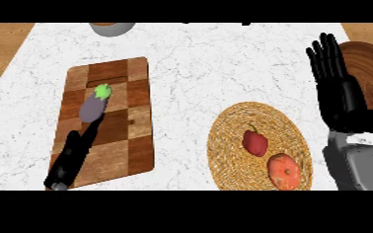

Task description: Pick the bell pepper from the placemat and place it in the bowl

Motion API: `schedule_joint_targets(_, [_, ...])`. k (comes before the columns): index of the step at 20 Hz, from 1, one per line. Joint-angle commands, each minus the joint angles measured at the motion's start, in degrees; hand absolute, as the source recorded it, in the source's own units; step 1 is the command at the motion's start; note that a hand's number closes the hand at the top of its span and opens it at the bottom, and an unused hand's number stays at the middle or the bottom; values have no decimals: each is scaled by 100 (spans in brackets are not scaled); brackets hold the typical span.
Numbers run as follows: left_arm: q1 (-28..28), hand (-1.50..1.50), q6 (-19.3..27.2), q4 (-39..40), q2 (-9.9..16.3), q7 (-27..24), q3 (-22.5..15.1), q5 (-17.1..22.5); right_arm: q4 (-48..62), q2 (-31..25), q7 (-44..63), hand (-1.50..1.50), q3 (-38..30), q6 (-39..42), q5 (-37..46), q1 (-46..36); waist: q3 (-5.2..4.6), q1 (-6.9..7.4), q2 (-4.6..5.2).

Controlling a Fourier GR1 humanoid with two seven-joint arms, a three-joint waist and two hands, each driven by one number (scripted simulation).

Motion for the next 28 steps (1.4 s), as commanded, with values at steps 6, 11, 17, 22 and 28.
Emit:
schedule_joint_targets(6, [-1097, 0, 494, -1099, 49, -1054, 1328, 331, 99, 901, 197, -150, 2045, 203, 1016, -661, 80, 418, -203])
schedule_joint_targets(11, [-845, 0, 612, -1261, 48, -1014, 1716, 649, 137, 572, -158, -150, 2220, -1968, 3548, -99, 85, -249, -242])
schedule_joint_targets(17, [-1034, 0, 417, -941, 186, -1243, 2110, 859, 206, 1155, 1012, -150, 3688, -2995, 6034, 508, 91, -323, -207])
schedule_joint_targets(22, [-1123, 0, 517, -882, 165, -1150, 2143, 817, -558, 1014, 2924, -150, 3706, -2096, 7664, 719, 86, -503, -260])
schedule_joint_targets(28, [-987, 0, 332, -844, 239, -1334, 2277, 906, -1324, 960, 4665, -150, 3951, 203, 8433, 976, 74, -460, -263])
